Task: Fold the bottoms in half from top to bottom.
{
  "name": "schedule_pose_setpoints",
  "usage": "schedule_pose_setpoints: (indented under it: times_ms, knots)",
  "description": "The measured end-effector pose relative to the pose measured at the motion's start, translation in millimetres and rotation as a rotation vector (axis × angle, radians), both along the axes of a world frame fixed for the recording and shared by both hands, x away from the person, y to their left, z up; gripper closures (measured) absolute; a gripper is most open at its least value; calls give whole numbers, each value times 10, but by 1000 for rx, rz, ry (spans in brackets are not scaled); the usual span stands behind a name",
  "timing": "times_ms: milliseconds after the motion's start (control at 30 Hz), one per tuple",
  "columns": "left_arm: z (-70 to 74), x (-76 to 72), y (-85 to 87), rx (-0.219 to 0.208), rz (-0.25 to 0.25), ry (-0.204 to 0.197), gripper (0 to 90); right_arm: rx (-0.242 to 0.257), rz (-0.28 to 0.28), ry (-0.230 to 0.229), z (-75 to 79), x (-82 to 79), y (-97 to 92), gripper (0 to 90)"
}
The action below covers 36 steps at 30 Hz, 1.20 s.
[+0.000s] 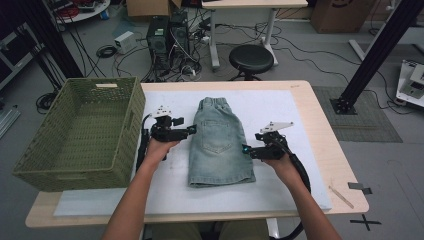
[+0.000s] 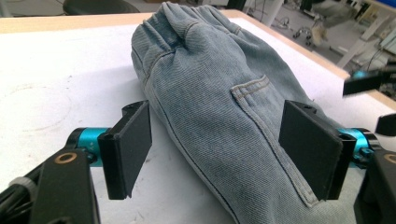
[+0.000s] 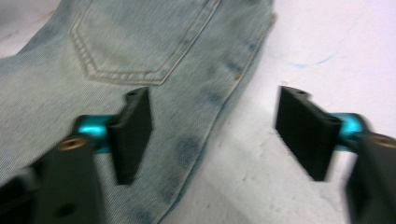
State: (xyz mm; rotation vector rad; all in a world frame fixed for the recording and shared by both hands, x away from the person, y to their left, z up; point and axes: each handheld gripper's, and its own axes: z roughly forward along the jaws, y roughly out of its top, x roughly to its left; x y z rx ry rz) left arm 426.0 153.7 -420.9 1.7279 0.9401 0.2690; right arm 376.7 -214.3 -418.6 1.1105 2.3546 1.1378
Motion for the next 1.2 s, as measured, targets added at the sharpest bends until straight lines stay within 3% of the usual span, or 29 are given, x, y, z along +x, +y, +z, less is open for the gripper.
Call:
schedule_pose_setpoints:
  times_ms: [133,300,367,500,667,833,1000,1200]
  knots:
    - [197,36,-47,8,-28,-50,256,-1,5,-37,37,-17,-44,215]
    - [307,118,-104,1,-49,-68,252,10,11,-46,54,-29,-58,215]
    - [343,228,-160,32,-51,-55,246,8,18,-45,66,-36,-59,215]
    - [342,337,-199,35,-52,-33,246,10,27,-53,104,-53,-67,215]
    - [263,454,-243,35,-40,-2,246,12,30,-58,134,-66,-88,215]
    - [101,518,-292,63,-28,58,246,20,32,-58,138,-81,-92,216]
    - [2,559,-350,75,-36,72,246,22,35,-53,117,-83,-88,216]
    - [-161,624,-383,95,-24,142,245,27,36,-49,98,-86,-84,216]
